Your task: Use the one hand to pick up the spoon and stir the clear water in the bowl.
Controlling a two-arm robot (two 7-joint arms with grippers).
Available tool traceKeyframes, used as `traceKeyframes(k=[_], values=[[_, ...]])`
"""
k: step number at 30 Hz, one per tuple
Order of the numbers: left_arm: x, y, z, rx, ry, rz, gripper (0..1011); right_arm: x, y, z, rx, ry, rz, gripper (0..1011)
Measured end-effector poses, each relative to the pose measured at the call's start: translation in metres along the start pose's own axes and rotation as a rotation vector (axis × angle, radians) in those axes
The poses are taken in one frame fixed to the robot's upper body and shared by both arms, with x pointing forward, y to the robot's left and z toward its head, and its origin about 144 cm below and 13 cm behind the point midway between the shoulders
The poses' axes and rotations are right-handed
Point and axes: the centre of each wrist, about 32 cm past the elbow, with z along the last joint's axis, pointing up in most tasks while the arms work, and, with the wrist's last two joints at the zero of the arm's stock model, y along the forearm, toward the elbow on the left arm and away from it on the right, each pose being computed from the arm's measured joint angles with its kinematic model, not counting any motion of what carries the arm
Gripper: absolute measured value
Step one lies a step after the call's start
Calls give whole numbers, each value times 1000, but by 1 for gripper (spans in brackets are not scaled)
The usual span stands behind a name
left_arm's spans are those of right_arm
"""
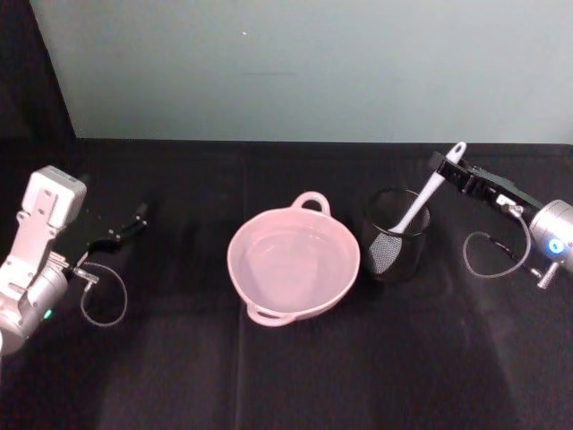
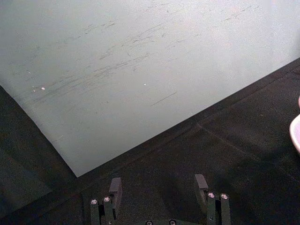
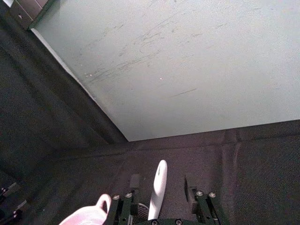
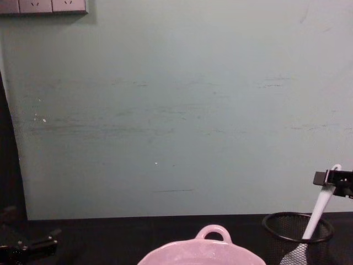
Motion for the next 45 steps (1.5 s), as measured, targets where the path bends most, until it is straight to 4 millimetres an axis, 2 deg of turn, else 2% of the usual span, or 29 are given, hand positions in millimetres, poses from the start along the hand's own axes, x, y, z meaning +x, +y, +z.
traceKeyframes(k=[4,5,8,10,15,22,29,37,38,45], values=[[0,0,0,0,0,0,1011,0,0,0,0,0,-1,503],[0,0,0,0,0,0,1011,0,0,0,0,0,-1,435],[0,0,0,0,0,0,1011,0,0,0,0,0,-1,377],[0,0,0,0,0,0,1011,0,0,0,-1,0,-2,272],[0,0,0,0,0,0,1011,0,0,0,-1,0,-1,139],[0,0,0,0,0,0,1011,0,0,0,0,-7,0,136],[0,0,0,0,0,0,1011,-16,-10,17,40,-188,41,134],[0,0,0,0,0,0,1011,-39,-23,50,100,-464,82,134],[0,0,0,0,0,0,1011,-44,-25,59,112,-514,89,134],[0,0,0,0,0,0,1011,-62,-24,96,137,-619,123,134]])
